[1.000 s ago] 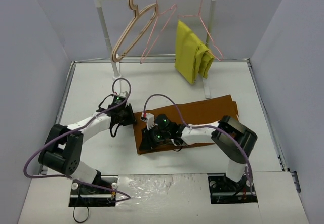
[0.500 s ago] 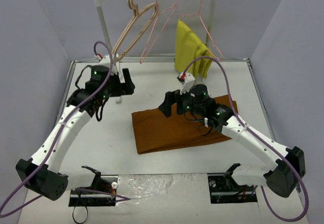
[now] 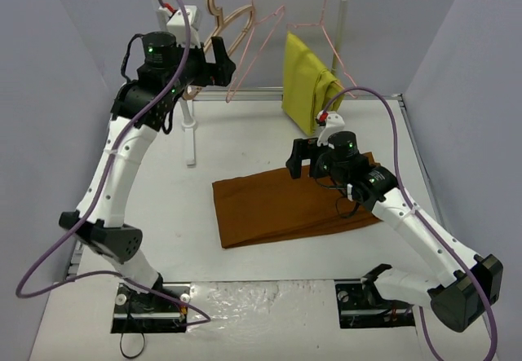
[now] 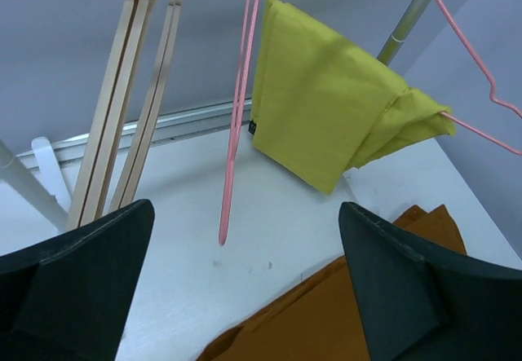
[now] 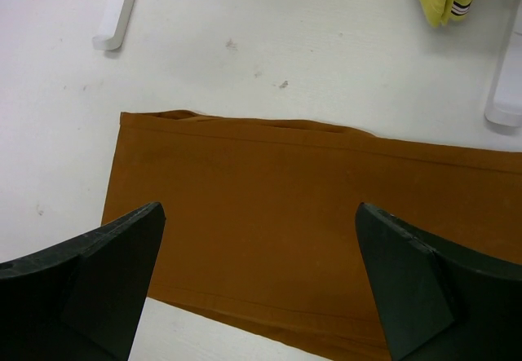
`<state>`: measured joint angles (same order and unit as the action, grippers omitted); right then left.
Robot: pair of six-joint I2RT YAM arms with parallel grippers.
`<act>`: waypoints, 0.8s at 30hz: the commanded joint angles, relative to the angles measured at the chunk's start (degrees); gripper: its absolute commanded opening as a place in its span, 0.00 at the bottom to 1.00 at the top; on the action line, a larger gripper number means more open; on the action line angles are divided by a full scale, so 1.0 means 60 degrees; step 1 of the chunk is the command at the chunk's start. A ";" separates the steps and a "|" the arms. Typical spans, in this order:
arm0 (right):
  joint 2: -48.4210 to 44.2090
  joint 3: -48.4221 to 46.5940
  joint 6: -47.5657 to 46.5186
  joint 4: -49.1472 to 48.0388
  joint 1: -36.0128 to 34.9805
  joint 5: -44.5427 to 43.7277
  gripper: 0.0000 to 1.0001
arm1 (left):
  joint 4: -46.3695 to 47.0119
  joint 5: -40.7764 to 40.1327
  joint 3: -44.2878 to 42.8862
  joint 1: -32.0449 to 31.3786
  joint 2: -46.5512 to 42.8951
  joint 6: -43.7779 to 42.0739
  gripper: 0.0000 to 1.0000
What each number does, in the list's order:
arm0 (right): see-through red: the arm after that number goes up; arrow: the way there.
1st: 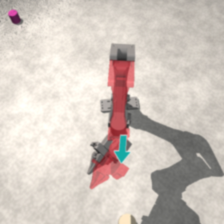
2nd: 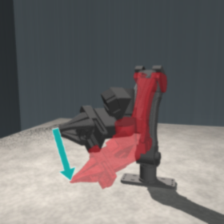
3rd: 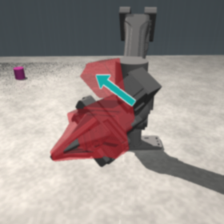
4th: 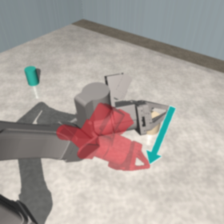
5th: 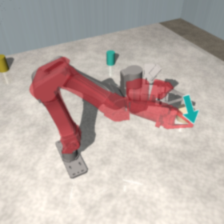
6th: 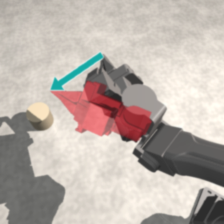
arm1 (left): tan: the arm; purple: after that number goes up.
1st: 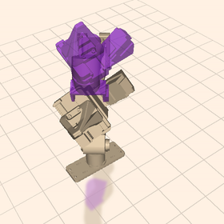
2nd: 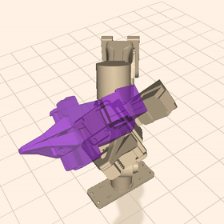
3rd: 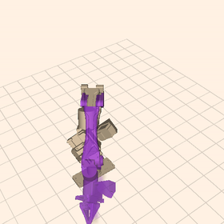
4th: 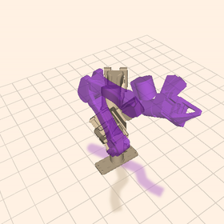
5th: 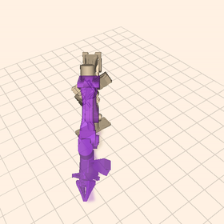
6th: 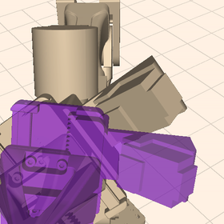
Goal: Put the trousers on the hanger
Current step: Pick up the hanger from the clothesline.
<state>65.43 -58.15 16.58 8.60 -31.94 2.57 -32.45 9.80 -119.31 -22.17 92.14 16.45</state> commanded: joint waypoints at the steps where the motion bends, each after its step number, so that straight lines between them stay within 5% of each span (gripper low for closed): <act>1: 0.0023 -0.0196 0.0137 0.0119 0.0021 -0.0047 1.00 | 0.0207 0.0446 -0.1294 -0.0054 0.1179 -0.0368 0.90; 11: 0.0067 -0.0094 0.0430 0.0119 0.0168 0.0114 1.00 | 0.1568 0.0081 -0.3099 -0.0128 0.3655 -0.0192 0.63; 24: 0.0257 0.0068 0.0504 0.0119 0.0226 0.0115 1.00 | 0.2361 -0.0461 -0.3026 -0.0567 0.4023 -0.0470 0.17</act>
<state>66.43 -57.76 19.44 9.08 -31.05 3.27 -22.09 8.69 -134.67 -24.43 118.39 15.11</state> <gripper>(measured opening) 0.999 0.187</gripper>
